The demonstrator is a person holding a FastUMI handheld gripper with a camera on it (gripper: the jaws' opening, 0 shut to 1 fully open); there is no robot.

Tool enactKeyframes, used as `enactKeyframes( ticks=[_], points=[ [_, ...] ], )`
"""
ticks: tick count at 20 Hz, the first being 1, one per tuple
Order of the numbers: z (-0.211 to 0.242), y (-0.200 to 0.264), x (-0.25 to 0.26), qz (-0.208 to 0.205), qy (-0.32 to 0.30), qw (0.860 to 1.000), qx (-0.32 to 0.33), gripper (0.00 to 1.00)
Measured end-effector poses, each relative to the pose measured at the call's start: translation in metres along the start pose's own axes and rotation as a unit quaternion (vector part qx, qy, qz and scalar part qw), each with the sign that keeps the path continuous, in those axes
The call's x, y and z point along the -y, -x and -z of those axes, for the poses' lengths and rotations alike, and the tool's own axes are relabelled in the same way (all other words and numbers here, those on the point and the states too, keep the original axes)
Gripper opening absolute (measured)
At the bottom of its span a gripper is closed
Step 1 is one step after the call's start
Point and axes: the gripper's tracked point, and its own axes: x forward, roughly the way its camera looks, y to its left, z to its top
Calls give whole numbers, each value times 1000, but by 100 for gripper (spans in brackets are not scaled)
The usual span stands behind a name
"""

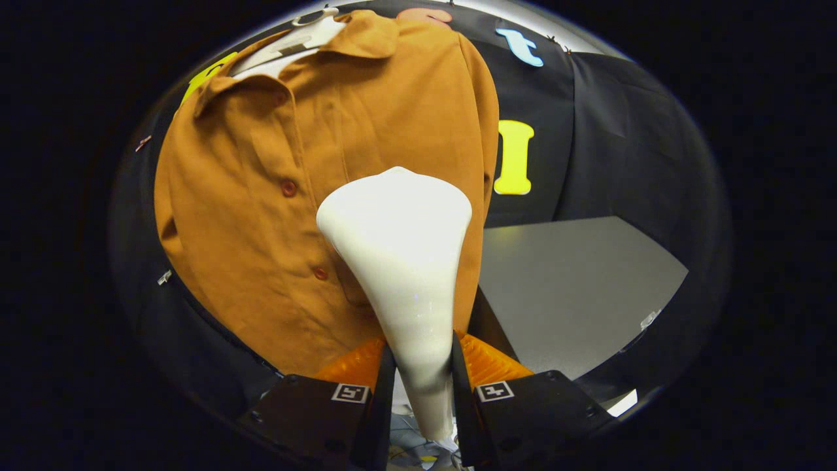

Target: Iron the clothes twice with a garment steamer, once on the left side and once on the right side.

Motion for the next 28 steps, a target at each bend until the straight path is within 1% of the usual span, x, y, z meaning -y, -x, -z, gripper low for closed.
enactKeyframes(
  ticks=[4, 9, 12, 19, 21, 28],
  points=[
    [-33, 20, -41, -29, 9, 998, 48, 45],
    [-48, 33, -86, -65, 16, 995, 71, 45],
    [-55, 38, -109, -74, 19, 993, 84, 44],
    [-57, 36, -146, -64, 20, 994, 90, 45],
    [-54, 32, -150, -53, 20, 995, 87, 45],
    [-30, 9, -159, -22, 23, 998, 48, 45]
  ],
)
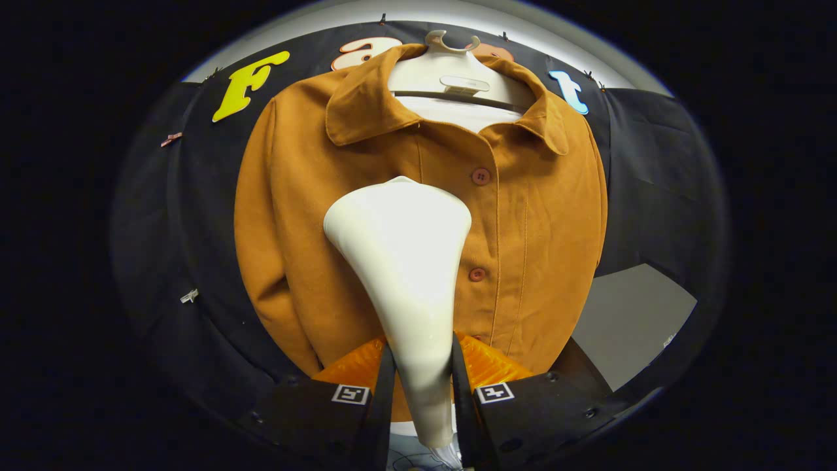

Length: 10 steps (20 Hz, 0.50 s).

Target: Iron the clothes twice with a garment steamer, once on the left side and once on the right side.

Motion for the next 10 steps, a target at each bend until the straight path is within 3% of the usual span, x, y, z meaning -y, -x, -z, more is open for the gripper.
enactKeyframes(
  ticks=[10],
  points=[
    [51, -21, -8, 10, 4, 998, -65, 45]
  ],
)
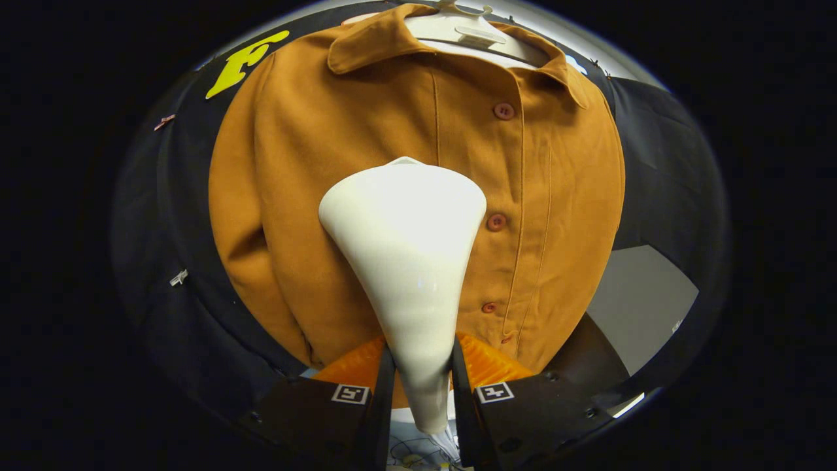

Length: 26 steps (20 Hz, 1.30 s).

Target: Iron the clothes twice with a garment steamer, once on the left side and once on the right side.

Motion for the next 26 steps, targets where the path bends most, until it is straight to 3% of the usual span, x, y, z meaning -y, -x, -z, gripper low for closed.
enactKeyframes(
  ticks=[11, 26],
  points=[
    [60, -22, 5, -3, 2, 997, -74, 45],
    [122, -16, 15, -13, 7, 984, -178, 45]
  ],
)
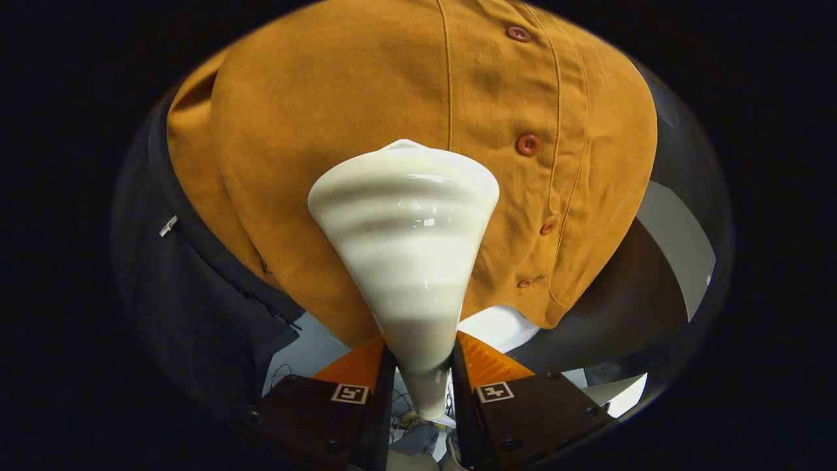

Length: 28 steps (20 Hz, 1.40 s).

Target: Iron the clothes twice with a garment steamer, once on the left side and once on the right side.

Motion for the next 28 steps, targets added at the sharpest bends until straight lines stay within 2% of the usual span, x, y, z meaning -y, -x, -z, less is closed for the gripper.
enactKeyframes(
  ticks=[6, 18, 28],
  points=[
    [10, 10, 3, -4, 8, 1000, -18, 45],
    [-31, 30, 40, 29, -30, 997, 72, 45],
    [-89, 71, 86, 47, -48, 983, 169, 45]
  ],
)
